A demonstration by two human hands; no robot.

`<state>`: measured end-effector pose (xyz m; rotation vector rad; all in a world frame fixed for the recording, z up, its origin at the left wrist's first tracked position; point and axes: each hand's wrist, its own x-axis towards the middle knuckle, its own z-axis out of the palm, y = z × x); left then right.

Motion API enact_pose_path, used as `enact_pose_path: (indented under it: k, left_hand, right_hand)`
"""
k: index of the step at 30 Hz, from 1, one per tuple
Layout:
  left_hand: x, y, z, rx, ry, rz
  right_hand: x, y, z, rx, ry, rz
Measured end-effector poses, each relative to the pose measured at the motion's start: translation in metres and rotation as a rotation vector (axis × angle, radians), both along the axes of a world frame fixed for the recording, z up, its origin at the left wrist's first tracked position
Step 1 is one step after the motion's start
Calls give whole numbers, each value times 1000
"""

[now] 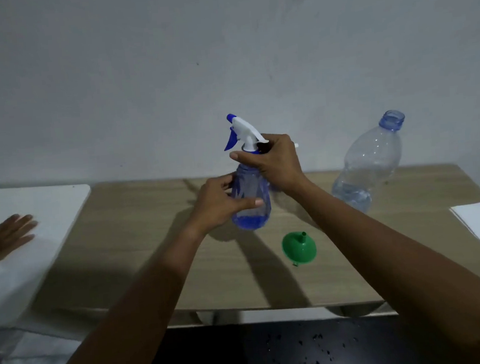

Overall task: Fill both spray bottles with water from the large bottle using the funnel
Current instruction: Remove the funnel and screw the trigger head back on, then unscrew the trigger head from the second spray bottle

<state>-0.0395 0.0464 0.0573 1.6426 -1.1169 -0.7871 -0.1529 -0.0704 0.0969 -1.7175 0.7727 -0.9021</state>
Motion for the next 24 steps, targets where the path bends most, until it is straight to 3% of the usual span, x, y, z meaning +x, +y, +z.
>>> enact_pose_path:
  k: [6,11,13,24]
  left_hand:
    - [16,-45,-30,-14,-104,270]
    - [25,-84,-64,-35,-114,454]
    - [31,-100,-79,-29,-120,490]
    - [28,-141,-118,-106,-108,680]
  right_hand:
    - [10,-28,-17,64,95,23]
    - [-7,-54,-96,162,193,-430]
    - [-11,-67,-117,230,261,-516]
    - [12,-112,-145,170,258,-410]
